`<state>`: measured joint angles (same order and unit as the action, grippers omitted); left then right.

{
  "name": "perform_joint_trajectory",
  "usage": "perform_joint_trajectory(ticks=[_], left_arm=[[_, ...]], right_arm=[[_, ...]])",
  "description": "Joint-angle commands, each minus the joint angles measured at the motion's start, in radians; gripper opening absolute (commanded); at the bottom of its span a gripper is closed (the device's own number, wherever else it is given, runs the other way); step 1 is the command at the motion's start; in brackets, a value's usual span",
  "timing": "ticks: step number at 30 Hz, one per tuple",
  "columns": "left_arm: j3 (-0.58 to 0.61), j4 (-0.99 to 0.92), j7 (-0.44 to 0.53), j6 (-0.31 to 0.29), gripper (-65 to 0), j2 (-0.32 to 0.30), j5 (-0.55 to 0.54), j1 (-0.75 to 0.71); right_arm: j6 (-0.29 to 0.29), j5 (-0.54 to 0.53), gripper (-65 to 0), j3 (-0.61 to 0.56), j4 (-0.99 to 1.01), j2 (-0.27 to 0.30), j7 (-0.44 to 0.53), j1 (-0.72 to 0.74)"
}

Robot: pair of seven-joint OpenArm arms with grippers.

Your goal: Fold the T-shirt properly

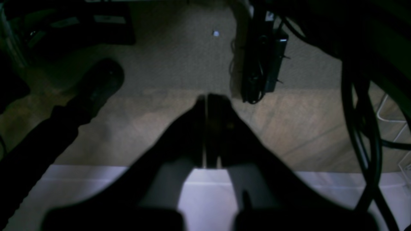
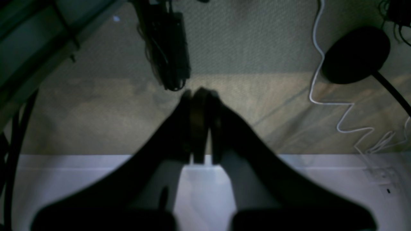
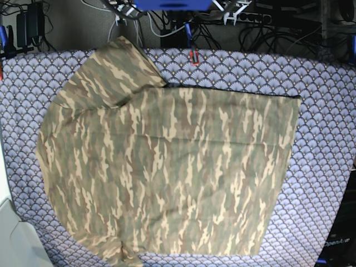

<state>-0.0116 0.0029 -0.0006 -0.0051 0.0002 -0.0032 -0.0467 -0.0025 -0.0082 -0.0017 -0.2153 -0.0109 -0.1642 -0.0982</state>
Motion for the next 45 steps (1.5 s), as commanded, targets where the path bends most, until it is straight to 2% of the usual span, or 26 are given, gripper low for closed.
perform_joint_trajectory(ticks=[1, 16, 22, 26, 33, 38, 45], left_arm=[[-0.001, 0.003, 0.000, -0.005, -64.6, -0.001, 0.004, -0.002], [-0.001, 0.003, 0.001, -0.005, -64.6, -0.001, 0.004, -0.002], [-0.001, 0.041, 0.006, -0.005, -64.6, -0.001, 0.004, -0.051], [0.000, 0.254, 0.029, -0.005, -64.6, -0.026, 0.004, -0.195], [-0.001, 0.770, 0.024, 0.001, -64.6, -0.076, 0.002, -0.476], [-0.003, 1.104, 0.024, 0.003, -64.6, -0.105, 0.002, -0.646], [-0.038, 1.492, 0.023, 0.003, -64.6, -0.104, 0.002, -0.842]], right_arm=[[0.008, -0.005, -65.0, 0.001, -0.002, 0.002, 0.002, -0.007], [0.008, -0.005, -65.0, 0.001, -0.003, 0.002, 0.004, -0.008], [0.008, -0.005, -65.0, -0.002, -0.063, 0.016, 0.120, -0.090], [0.008, -0.005, -65.0, -0.004, -0.293, 0.030, 0.163, -0.245], [0.008, -0.005, -65.0, 0.004, -0.777, 0.045, 0.157, -0.504], [0.008, -0.005, -65.0, 0.004, -0.985, 0.048, 0.157, -0.611], [0.008, -0.005, -65.0, 0.004, -1.329, 0.061, 0.156, -0.771]])
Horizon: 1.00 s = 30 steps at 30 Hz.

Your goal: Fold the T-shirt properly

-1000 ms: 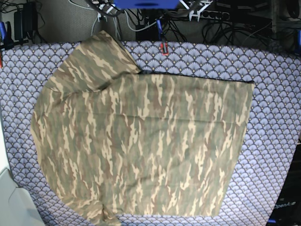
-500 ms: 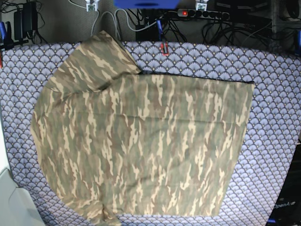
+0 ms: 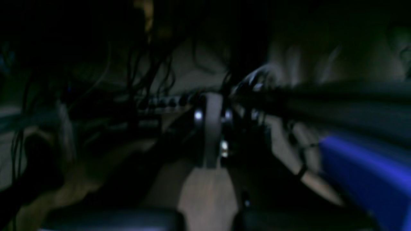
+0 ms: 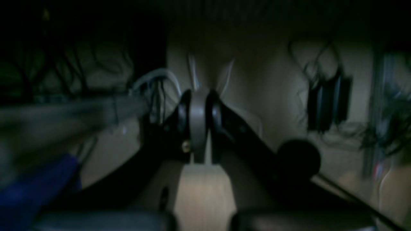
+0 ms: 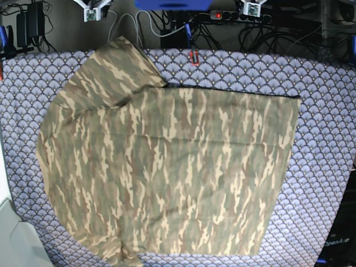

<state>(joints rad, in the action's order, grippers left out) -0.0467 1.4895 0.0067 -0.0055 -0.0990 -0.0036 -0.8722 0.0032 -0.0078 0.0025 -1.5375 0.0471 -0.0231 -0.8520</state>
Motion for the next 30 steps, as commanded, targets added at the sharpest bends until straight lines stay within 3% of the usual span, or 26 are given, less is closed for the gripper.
perform_joint_trajectory(ticks=[1, 8, 13, 17, 18, 23, 26, 30], left_arm=[[-0.011, 0.052, 0.016, 0.003, -64.6, -0.005, 0.003, -0.040], [-0.026, 0.377, 0.016, 0.003, -64.6, -0.008, 0.003, -0.183], [-0.026, 0.489, 0.014, 0.003, -64.5, -0.011, 0.003, -0.226], [-0.031, 0.492, -0.015, -0.001, -64.5, -0.011, 0.003, -0.224], [-0.032, 0.495, -0.044, 0.002, -64.5, -0.011, 0.003, -0.223], [-0.032, 0.501, -0.159, 0.000, -64.5, -0.006, 0.003, -0.195], [-0.032, 0.501, -0.169, 0.002, -64.5, -0.005, 0.003, -0.190], [-0.031, 0.503, -0.167, 0.002, -64.5, -0.003, 0.001, -0.190]], right_arm=[[0.002, -0.005, -65.0, 0.001, -0.057, 0.003, 0.015, -0.037], [0.002, -0.007, -65.0, 0.086, -0.392, 0.006, -0.011, -0.128], [0.002, -0.100, -65.0, 0.159, -0.473, 0.009, -0.179, -0.062], [0.014, -0.165, -65.0, 0.228, -0.472, 0.010, -0.444, 0.063], [0.047, -0.189, -65.0, 0.241, -0.472, 0.012, -0.510, 0.093], [0.410, -0.369, -65.0, 0.379, -0.473, 0.044, -0.699, 0.201], [0.516, -0.423, -65.0, 0.456, -0.473, 0.046, -0.757, 0.242], [0.695, -0.470, -59.1, 0.557, -0.472, 0.043, -0.812, 0.287]])
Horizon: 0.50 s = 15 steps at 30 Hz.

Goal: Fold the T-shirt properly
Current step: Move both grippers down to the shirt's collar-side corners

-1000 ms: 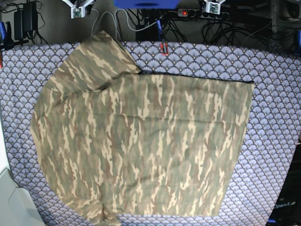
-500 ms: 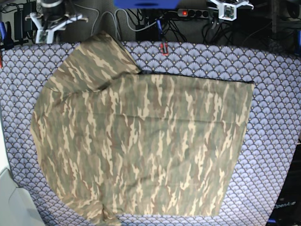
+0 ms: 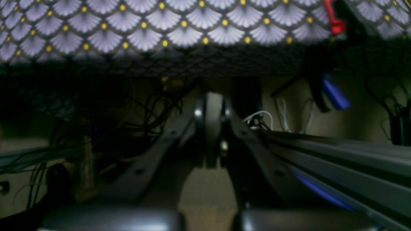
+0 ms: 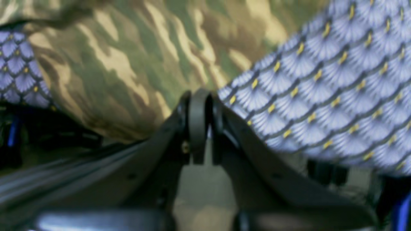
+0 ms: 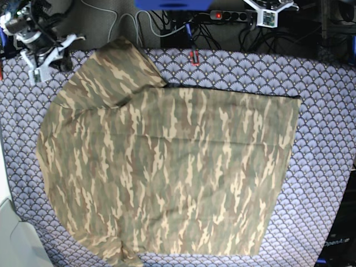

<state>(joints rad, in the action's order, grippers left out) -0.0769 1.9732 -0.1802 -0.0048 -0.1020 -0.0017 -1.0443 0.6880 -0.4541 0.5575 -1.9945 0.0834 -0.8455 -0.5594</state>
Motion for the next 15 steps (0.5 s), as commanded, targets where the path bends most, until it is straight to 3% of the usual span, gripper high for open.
perform_joint_trajectory(ticks=[1, 7, 11, 15], left_arm=[[-0.001, 0.019, 0.020, 0.001, -64.5, 0.000, -0.001, -0.018], [-0.001, 0.033, 0.020, 0.002, -64.5, 0.000, -0.001, -0.017], [-0.001, 0.033, 0.015, 0.002, -64.5, 0.000, -0.001, 0.008], [-0.001, 0.030, 0.014, 0.002, -64.4, 0.000, -0.001, 0.035]], right_arm=[[0.010, -0.039, -57.9, 0.014, -0.015, 0.008, -0.008, 0.000], [0.010, -0.096, -47.7, 0.039, -0.015, 0.011, -0.107, 0.023], [0.010, -0.131, -38.1, 0.039, -0.012, 0.006, -0.114, 0.023], [0.010, -0.136, -33.2, 0.039, 0.024, 0.003, -0.139, 0.039]])
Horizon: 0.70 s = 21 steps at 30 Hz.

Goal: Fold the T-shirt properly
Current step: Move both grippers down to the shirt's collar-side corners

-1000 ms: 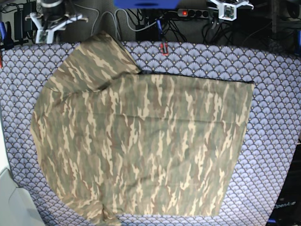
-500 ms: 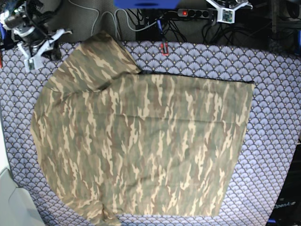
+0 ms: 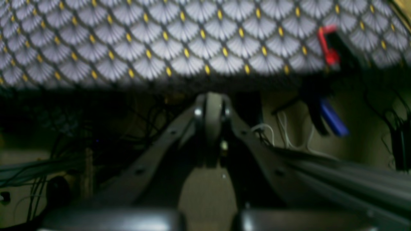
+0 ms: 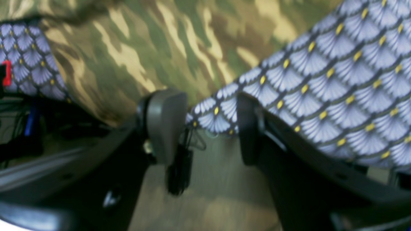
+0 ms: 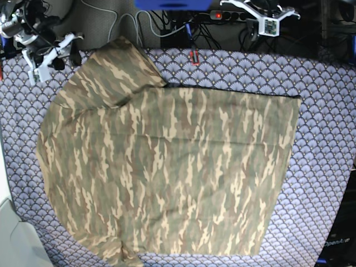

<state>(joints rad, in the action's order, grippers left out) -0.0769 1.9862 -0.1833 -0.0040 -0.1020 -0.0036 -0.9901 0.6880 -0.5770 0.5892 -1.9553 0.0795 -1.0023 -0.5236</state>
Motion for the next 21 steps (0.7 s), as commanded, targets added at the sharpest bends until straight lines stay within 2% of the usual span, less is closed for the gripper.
perform_joint_trajectory(ticks=[1, 3, 5, 8, 12, 16, 18, 21], left_arm=[[-0.001, 0.017, 0.017, 0.002, -63.3, 0.000, 0.001, -0.013], [-0.001, 0.015, 0.017, 0.002, -58.2, 0.000, 0.001, 0.003], [-0.002, 0.015, 0.017, 0.002, -49.8, 0.000, 0.001, 0.015], [-0.002, 0.014, 0.020, 0.002, -40.0, 0.000, 0.001, 0.023], [-0.030, 0.012, 0.017, 0.002, -39.0, 0.002, 0.001, 0.061], [-0.180, 0.008, 0.014, -0.006, -38.8, 0.068, -0.083, 0.121], [-0.260, 0.008, -0.031, -0.008, -38.8, 0.077, -0.143, 0.162], [-0.332, 0.008, -0.158, -0.009, -38.8, 0.072, -0.220, 0.224]], right_arm=[[0.010, -0.013, -33.1, 0.007, -0.003, 0.007, -0.002, 0.016], [0.010, -0.013, -33.0, 0.008, 0.024, 0.007, -0.043, 0.038], [0.010, -0.013, -33.0, 0.008, 0.044, 0.007, -0.072, 0.058], [0.010, -0.013, -33.0, 0.005, 0.050, 0.007, -0.083, 0.064], [0.010, -0.013, -32.9, -0.012, 0.050, 0.006, -0.103, 0.067], [0.010, -0.030, -32.9, -0.064, 0.052, 0.006, -0.103, 0.066], [0.010, -0.064, -33.0, -0.085, 0.052, 0.006, -0.103, 0.064], [0.010, -0.082, -33.0, -0.084, 0.053, 0.006, -0.103, 0.066]])
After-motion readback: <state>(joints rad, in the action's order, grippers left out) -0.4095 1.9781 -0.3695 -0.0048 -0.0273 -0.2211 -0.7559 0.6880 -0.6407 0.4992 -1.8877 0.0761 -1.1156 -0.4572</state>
